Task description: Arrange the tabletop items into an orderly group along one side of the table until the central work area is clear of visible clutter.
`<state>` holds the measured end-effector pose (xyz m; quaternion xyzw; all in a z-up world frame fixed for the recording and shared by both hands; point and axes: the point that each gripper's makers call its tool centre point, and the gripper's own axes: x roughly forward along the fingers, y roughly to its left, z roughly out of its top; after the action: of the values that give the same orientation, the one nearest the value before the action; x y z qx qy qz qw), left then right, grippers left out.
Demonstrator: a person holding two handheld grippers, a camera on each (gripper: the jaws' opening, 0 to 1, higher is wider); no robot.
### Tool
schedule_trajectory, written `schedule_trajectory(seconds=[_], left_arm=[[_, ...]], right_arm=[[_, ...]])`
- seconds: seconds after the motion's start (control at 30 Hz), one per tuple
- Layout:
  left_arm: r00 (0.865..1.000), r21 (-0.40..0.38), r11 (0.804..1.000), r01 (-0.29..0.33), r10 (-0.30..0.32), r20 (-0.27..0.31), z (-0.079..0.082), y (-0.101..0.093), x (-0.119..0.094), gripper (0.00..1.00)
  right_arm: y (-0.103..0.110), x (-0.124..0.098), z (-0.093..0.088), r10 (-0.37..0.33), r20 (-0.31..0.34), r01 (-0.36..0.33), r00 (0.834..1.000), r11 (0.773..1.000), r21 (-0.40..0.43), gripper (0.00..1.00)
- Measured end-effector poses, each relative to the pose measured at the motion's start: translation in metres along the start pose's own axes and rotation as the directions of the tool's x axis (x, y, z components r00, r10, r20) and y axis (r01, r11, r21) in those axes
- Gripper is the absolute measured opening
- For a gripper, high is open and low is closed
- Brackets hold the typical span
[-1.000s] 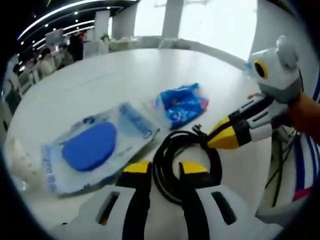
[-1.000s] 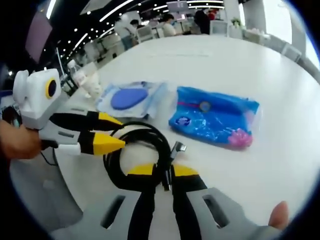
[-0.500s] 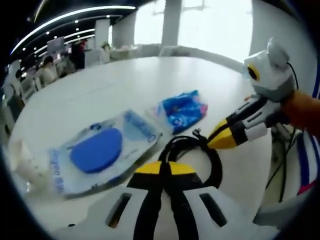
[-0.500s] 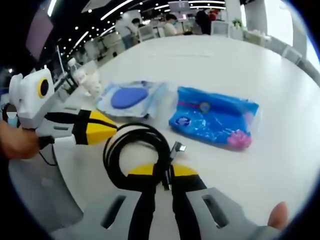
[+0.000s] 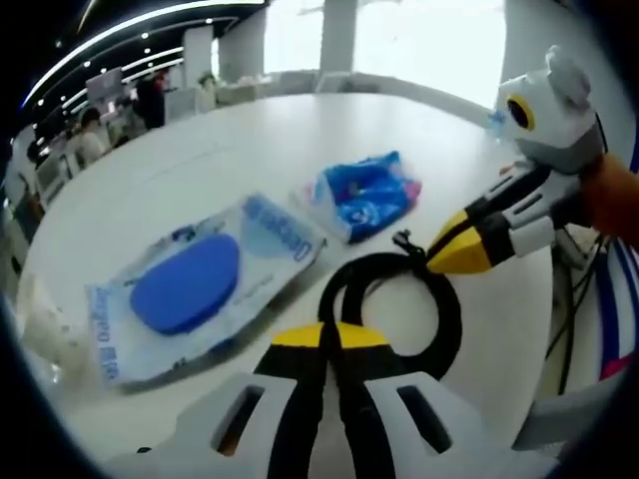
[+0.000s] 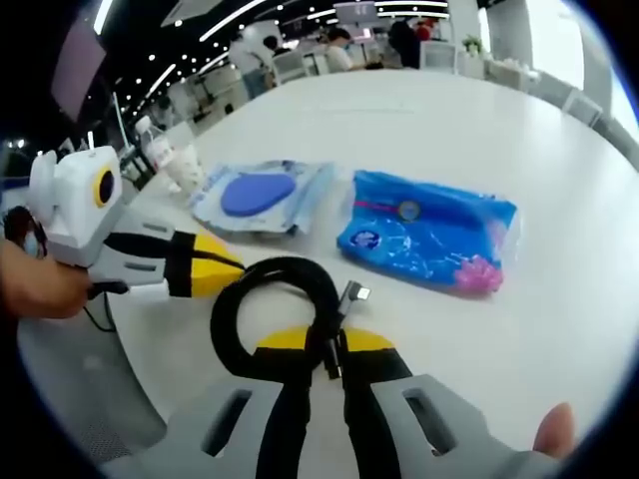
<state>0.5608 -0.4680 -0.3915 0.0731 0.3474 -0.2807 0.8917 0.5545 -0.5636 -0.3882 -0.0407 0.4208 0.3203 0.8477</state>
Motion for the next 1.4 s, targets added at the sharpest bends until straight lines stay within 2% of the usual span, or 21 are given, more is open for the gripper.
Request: schedule_trajectory(seconds=[0.37, 0.7, 1.07, 1.23, 1.4], left_arm=[[1.000, -0.021, 1.000, 0.006, -0.006, 0.001, 0.000, 0.001, 0.001, 0.00], [0.998, -0.034, 0.999, 0.009, -0.007, 0.055, 0.016, 0.001, -0.007, 0.00], [0.995, -0.046, 0.999, 0.027, -0.022, 0.100, 0.028, -0.001, -0.018, 0.10], [0.991, -0.046, 0.998, 0.053, -0.047, 0.129, 0.031, -0.003, -0.029, 0.14], [0.988, -0.053, 0.997, 0.057, -0.049, 0.149, 0.031, 0.002, -0.038, 0.18]], right_arm=[[0.001, 0.000, 0.000, -0.003, 0.002, 0.003, 1.000, 1.000, 0.002, 0.12], [0.002, -0.007, 0.008, -0.016, 0.038, 0.016, 0.999, 1.000, -0.003, 0.14], [0.004, -0.018, 0.016, -0.036, 0.068, 0.040, 0.997, 0.998, -0.053, 0.15], [0.007, -0.023, 0.021, -0.049, 0.086, 0.056, 0.995, 0.995, -0.087, 0.25], [0.013, -0.029, 0.027, -0.055, 0.114, 0.066, 0.992, 0.994, -0.089, 0.27]])
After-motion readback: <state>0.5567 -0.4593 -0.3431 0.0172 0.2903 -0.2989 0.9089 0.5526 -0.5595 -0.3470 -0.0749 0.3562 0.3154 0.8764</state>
